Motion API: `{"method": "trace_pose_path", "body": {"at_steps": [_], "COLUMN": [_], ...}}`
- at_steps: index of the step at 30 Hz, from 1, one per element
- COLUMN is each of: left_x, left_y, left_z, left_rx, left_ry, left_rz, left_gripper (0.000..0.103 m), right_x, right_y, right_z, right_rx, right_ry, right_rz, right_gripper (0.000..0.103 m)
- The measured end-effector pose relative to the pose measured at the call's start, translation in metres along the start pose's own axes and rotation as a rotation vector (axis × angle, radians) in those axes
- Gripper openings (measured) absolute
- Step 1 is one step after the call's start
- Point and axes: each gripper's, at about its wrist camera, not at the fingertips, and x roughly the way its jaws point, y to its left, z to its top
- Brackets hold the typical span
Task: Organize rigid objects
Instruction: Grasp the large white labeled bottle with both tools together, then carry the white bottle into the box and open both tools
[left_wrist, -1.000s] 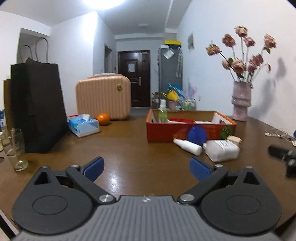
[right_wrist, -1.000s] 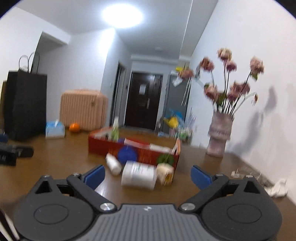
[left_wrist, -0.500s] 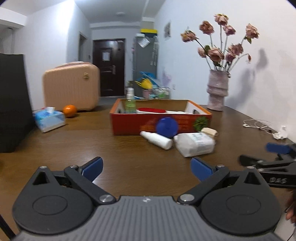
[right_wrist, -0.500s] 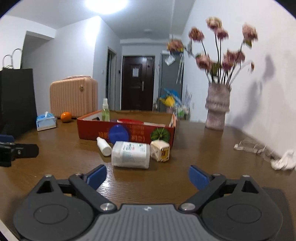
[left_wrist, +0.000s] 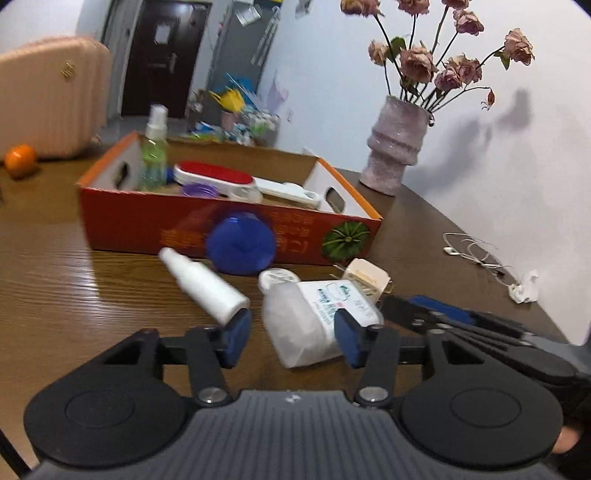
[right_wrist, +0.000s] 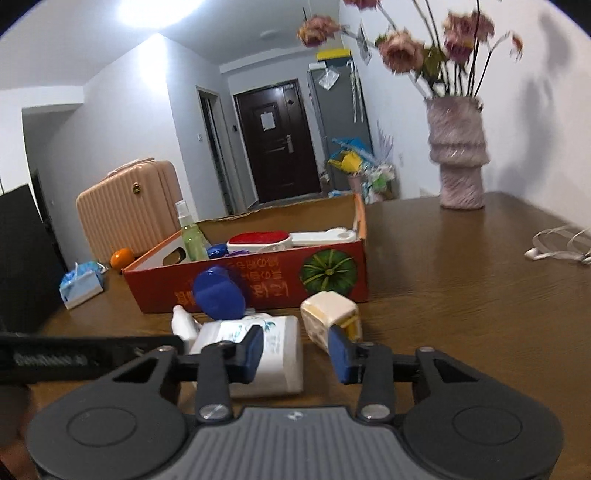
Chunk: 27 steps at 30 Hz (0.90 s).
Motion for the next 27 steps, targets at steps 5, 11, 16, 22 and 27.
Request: {"method": "trace_pose_path", "body": {"at_steps": [5, 11, 16, 22, 27], "left_x": [0.024, 0.026, 0.006, -0.038, -0.066], "left_y": [0.005, 0.011, 0.013, 0.014, 0.01], "left_z": [0.002, 0.003, -0.003, -0.026, -0.031], "left_rx": [-0.026, -0.065, -0.081, -0.067, -0.062], "left_ry": [0.044, 0.044, 0.048, 0.052, 0.019], "left_rz": [-0.042, -0.096, -0.113, -0.113, -0.107], "left_gripper": [0.042, 0.03, 0.025, 0.025, 0.025], "right_x": [0.024, 0.035, 0.019, -0.025, -0.05], "right_y": [-0.004, -0.015, -0.01, 0.01, 0.022], "right_z": [0.001, 0.004, 0.004, -0.016, -0.02], "right_rx": [0.038, 0.146, 0.152, 0.157, 0.159], "right_ry": [0.037, 0.077, 0.11, 0.108, 0.075], "right_rz": [0.04, 0.125, 0.104, 0.132, 0.151], "right_gripper": [0.027, 0.028, 0.019, 0.016, 0.016]}}
